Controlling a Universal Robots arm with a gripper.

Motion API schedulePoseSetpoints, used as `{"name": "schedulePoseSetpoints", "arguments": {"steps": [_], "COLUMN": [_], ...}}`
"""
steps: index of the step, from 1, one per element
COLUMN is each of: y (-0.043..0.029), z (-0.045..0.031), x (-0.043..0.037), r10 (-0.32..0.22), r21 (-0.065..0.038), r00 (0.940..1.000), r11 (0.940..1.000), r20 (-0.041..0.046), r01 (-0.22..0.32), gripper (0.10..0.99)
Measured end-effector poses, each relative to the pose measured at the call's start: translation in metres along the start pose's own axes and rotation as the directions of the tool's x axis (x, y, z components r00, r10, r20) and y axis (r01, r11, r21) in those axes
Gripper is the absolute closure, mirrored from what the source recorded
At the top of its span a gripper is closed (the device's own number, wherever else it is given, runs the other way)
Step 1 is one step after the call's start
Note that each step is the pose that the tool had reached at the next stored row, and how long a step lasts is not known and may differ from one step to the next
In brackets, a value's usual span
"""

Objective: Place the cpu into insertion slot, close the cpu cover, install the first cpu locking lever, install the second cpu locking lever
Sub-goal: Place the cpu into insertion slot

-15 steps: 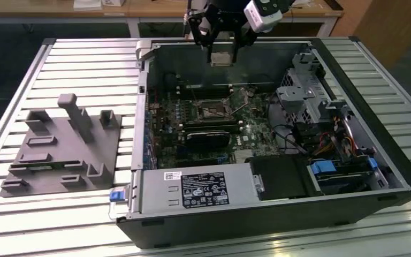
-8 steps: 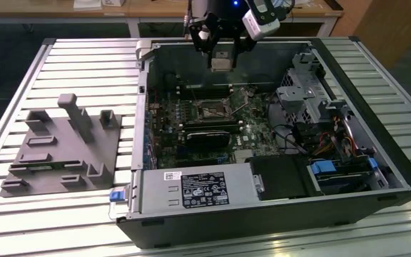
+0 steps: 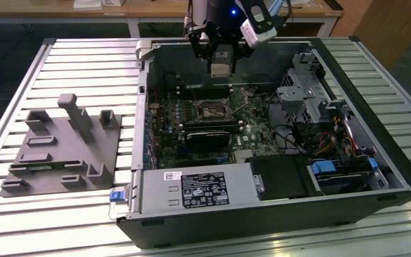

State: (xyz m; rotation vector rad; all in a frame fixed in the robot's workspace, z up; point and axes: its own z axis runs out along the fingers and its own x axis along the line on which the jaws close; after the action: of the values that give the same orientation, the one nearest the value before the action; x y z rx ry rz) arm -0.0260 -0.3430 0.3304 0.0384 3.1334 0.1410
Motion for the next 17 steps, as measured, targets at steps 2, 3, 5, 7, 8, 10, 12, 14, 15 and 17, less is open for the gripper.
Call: {"name": "schedulePoseSetpoints", "arguments": {"steps": [2, 3, 5, 7, 8, 10, 12, 14, 15, 17], "y": [-0.0003, -0.0005, -0.0008, -0.0011, -0.0013, -0.0016, -0.0018, -0.0021, -0.0022, -0.0025], "z": [0.0036, 0.0055, 0.009, 0.0125, 0.0143, 0.0174, 0.0204, 0.023, 0.0244, 0.0272], "x": [0.0005, 0.0006, 0.001, 0.0013, 0.0014, 0.0016, 0.0016, 0.0017, 0.0017, 0.0017], "r10": [0.0, 0.0, 0.0, 0.0, 0.0, 0.0, 0.0, 0.0, 0.0, 0.0], "r21": [0.0, 0.0, 0.0, 0.0, 0.0, 0.0, 0.0, 0.0, 0.0, 0.0], "r00": [1.0, 1.0, 1.0, 1.0, 1.0, 1.0, 1.0, 1.0, 1.0, 1.0], "r11": [1.0, 1.0, 1.0, 1.0, 1.0, 1.0, 1.0, 1.0, 1.0, 1.0], "r20": [0.0005, 0.0006, 0.0006, 0.0006, 0.0006, 0.0005, 0.0006, 0.0006, 0.0006, 0.0005], "r01": [0.0, 0.0, 0.0, 0.0, 0.0, 0.0, 0.0, 0.0, 0.0, 0.0], "gripper": [0.545, 0.545, 0.545, 0.545, 0.545, 0.545, 0.545, 0.545, 0.545, 0.545]}}
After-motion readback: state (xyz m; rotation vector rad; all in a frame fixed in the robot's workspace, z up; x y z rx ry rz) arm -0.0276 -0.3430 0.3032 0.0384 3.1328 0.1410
